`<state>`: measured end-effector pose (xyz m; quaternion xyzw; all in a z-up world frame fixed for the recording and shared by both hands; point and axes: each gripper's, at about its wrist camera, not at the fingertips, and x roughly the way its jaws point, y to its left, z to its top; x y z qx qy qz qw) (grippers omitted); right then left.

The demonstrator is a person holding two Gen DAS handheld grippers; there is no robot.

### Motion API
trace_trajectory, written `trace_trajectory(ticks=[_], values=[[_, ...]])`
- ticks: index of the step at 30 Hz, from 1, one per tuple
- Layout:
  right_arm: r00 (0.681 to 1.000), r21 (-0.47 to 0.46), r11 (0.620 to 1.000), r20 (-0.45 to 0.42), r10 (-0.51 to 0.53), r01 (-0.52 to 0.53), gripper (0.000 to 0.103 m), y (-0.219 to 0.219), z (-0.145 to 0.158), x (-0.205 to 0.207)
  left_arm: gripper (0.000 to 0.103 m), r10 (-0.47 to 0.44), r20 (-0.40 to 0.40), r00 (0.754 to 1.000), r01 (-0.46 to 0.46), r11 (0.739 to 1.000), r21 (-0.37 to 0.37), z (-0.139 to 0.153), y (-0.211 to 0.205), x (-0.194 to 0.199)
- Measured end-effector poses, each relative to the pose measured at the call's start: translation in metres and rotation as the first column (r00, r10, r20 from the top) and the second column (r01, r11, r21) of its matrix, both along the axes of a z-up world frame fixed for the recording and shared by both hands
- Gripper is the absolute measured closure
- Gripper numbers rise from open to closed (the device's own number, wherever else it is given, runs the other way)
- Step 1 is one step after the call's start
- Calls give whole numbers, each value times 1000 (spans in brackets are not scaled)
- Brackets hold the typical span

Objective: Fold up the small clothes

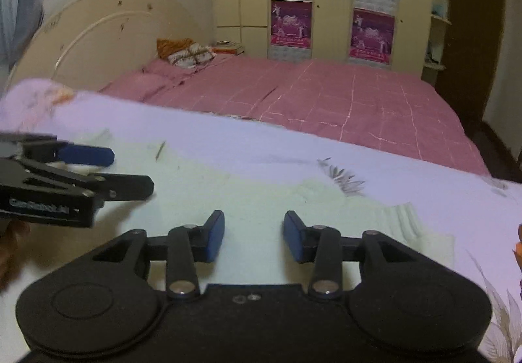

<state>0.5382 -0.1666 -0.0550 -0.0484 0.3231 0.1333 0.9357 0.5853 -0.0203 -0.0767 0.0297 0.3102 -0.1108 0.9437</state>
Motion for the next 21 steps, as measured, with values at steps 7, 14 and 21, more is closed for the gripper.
trace_trajectory(ticks=[7, 14, 21], values=[[965, 50, 964, -18, -261, 262, 61, -99, -2, -12, 24, 60, 6, 998, -60, 998, 3, -1, 34, 0], [984, 115, 981, 63, -167, 159, 62, -48, 17, -58, 24, -31, 75, 997, 37, 996, -77, 10, -18, -64], [997, -37, 999, 66, -34, 37, 61, 24, -11, -78, 24, -37, 46, 998, 36, 999, 23, -10, -34, -85]])
